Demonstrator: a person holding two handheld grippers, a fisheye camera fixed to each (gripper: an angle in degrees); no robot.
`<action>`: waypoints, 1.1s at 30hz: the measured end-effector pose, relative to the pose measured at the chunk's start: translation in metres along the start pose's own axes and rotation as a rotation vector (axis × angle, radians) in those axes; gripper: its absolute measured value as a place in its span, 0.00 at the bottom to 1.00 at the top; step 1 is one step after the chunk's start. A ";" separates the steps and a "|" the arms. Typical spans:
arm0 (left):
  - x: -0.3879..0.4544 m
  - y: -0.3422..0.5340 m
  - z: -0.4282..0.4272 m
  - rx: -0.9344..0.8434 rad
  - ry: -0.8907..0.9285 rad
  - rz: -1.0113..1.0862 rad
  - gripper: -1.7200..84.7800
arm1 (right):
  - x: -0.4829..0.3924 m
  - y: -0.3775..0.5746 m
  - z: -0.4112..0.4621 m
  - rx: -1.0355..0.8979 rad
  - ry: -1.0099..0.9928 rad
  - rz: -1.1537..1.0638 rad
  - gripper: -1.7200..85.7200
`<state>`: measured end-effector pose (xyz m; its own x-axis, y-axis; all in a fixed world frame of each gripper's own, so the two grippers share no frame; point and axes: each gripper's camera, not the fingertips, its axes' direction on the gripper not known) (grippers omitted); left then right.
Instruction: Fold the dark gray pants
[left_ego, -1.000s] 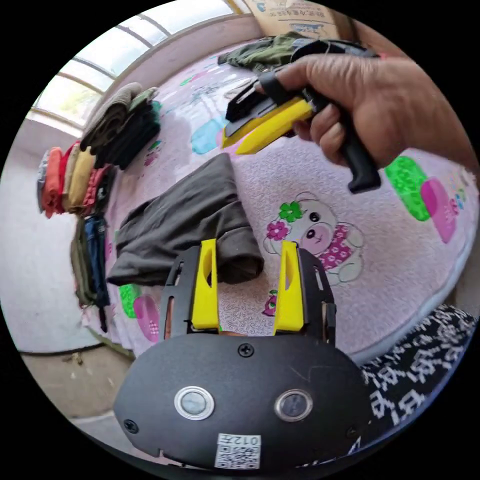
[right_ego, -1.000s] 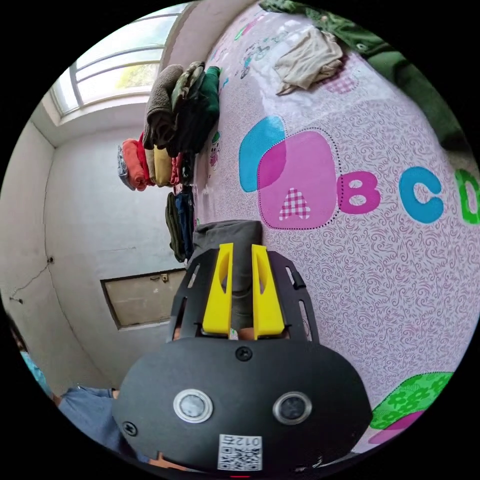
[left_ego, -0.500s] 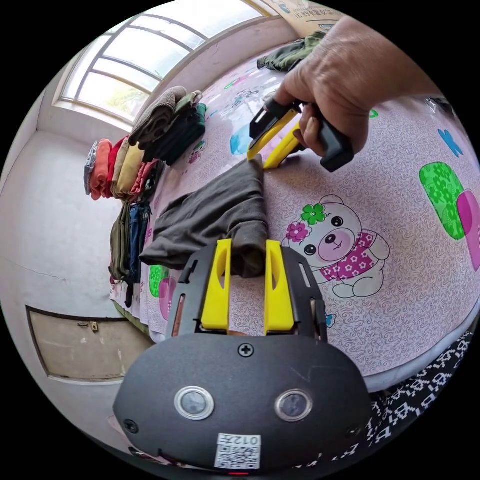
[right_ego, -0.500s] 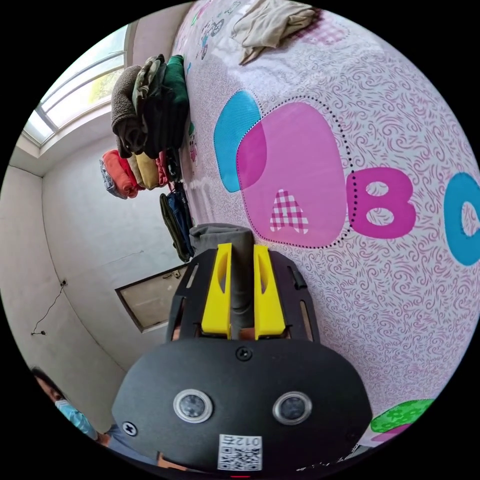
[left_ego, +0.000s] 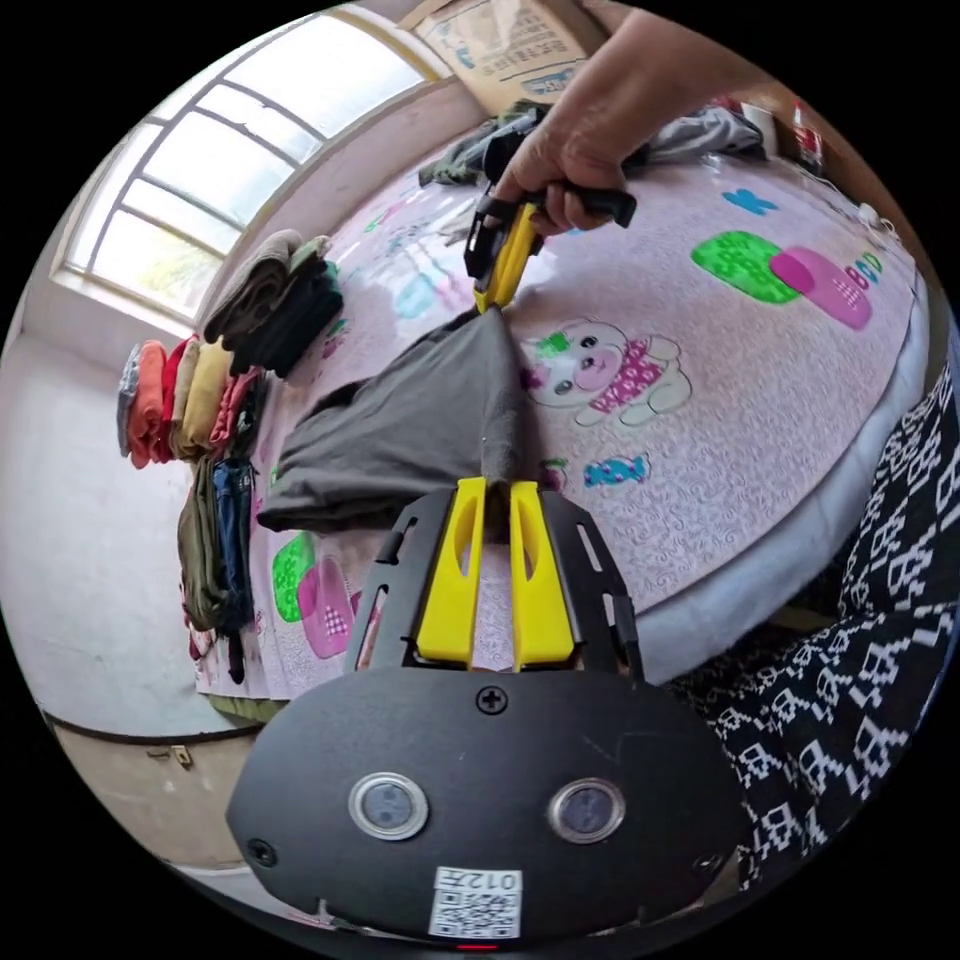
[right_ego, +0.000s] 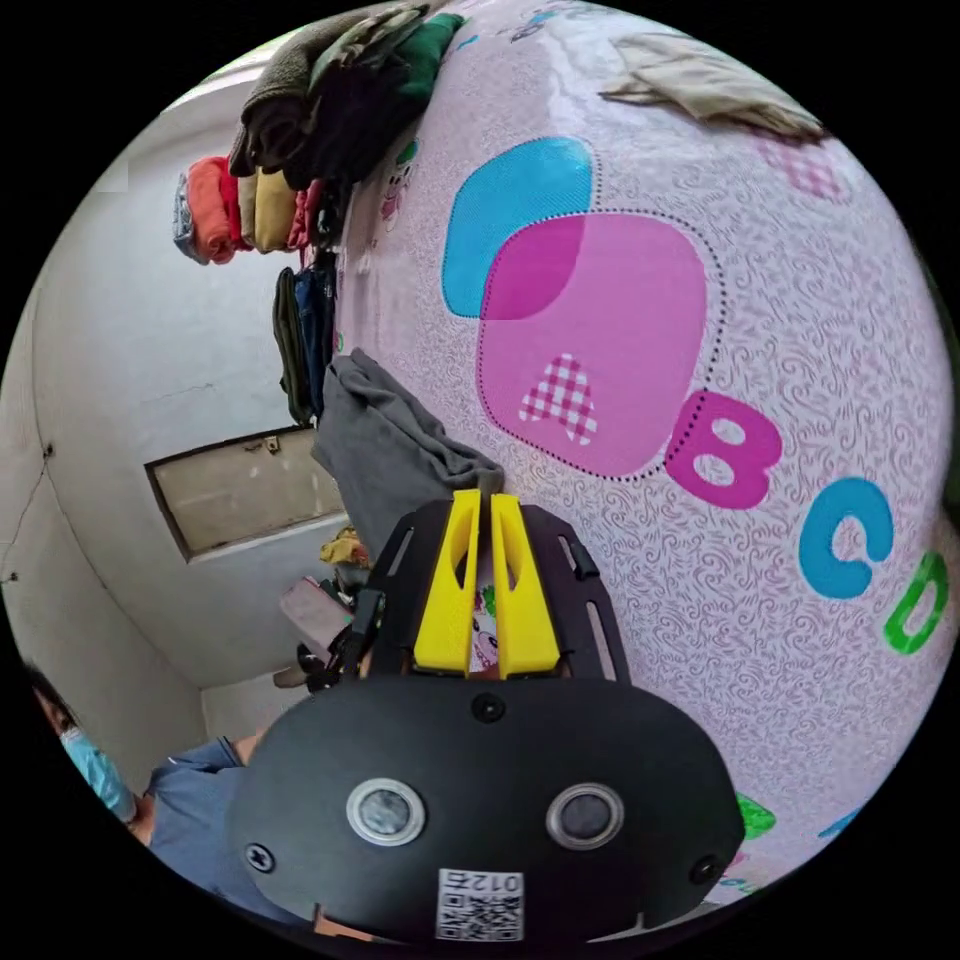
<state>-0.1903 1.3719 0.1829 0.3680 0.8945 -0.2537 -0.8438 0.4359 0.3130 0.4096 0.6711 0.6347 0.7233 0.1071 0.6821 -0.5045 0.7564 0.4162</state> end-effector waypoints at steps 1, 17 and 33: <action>0.000 0.003 0.003 -0.019 -0.015 0.008 0.05 | 0.006 0.005 0.003 0.014 -0.041 0.005 0.05; -0.217 0.050 0.010 0.092 0.405 -0.508 0.03 | -0.076 0.021 0.057 0.145 -0.024 -0.287 0.02; -0.449 0.164 0.051 0.161 0.460 -0.789 0.03 | -0.182 -0.035 0.153 0.249 -0.001 -0.384 0.03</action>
<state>-0.4739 1.0469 0.3950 0.5923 0.2202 -0.7750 -0.3377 0.9412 0.0093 0.2234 0.5269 0.5876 0.8797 -0.1511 0.4509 -0.2983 0.5631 0.7707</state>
